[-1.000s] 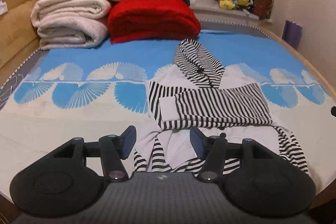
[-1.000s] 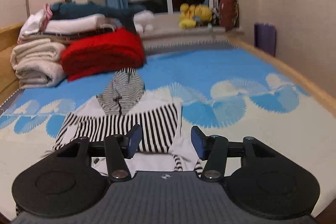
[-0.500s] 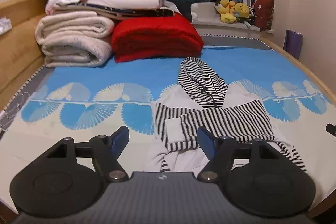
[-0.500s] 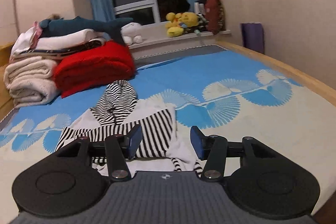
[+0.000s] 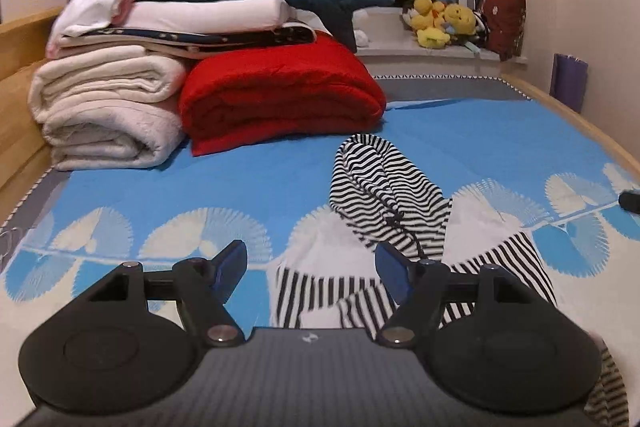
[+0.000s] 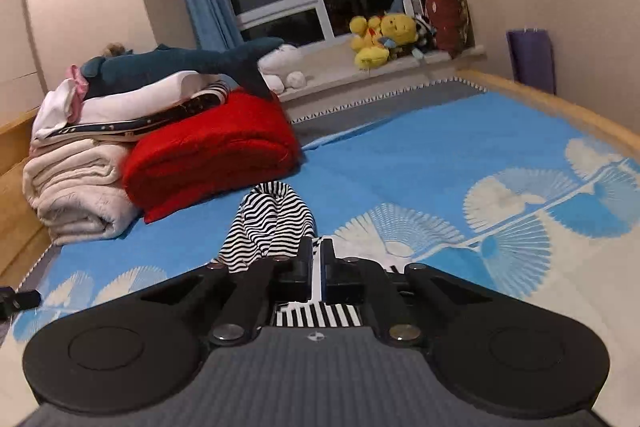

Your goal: Fold small clothes

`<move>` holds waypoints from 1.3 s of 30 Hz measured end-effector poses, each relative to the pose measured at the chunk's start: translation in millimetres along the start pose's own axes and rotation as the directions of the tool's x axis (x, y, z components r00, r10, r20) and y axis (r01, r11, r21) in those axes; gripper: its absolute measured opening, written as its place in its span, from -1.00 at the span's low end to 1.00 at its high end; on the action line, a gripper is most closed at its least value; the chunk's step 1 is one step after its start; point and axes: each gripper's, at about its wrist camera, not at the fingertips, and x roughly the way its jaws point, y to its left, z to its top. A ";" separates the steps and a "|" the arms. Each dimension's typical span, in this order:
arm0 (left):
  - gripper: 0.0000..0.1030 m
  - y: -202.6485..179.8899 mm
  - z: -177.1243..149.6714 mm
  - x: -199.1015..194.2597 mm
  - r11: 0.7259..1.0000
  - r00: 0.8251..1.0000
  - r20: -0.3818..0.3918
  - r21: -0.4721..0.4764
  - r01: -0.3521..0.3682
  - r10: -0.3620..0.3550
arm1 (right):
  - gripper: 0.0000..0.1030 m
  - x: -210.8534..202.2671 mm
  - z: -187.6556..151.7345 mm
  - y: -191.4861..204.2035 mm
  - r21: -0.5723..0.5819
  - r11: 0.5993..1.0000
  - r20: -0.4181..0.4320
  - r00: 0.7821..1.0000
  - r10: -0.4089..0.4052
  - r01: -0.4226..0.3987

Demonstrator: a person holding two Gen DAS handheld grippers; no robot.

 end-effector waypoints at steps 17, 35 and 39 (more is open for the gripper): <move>-0.80 -7.3 93.8 388.9 0.987 0.975 -0.160 -0.073 0.145 -0.155 | -0.91 105.3 -32.9 -37.6 -0.032 0.996 -0.188 0.978 -0.086 0.081; -0.91 -49.0 139.2 528.3 0.984 0.973 -0.144 -0.012 0.180 -0.180 | -0.91 140.7 -59.9 -71.4 -0.006 0.976 -0.370 0.906 -0.205 0.219; -0.91 -62.3 141.1 398.0 0.922 0.940 0.020 0.204 0.329 -0.339 | -0.91 135.0 -52.6 -69.4 0.002 0.976 -0.349 0.915 -0.204 0.218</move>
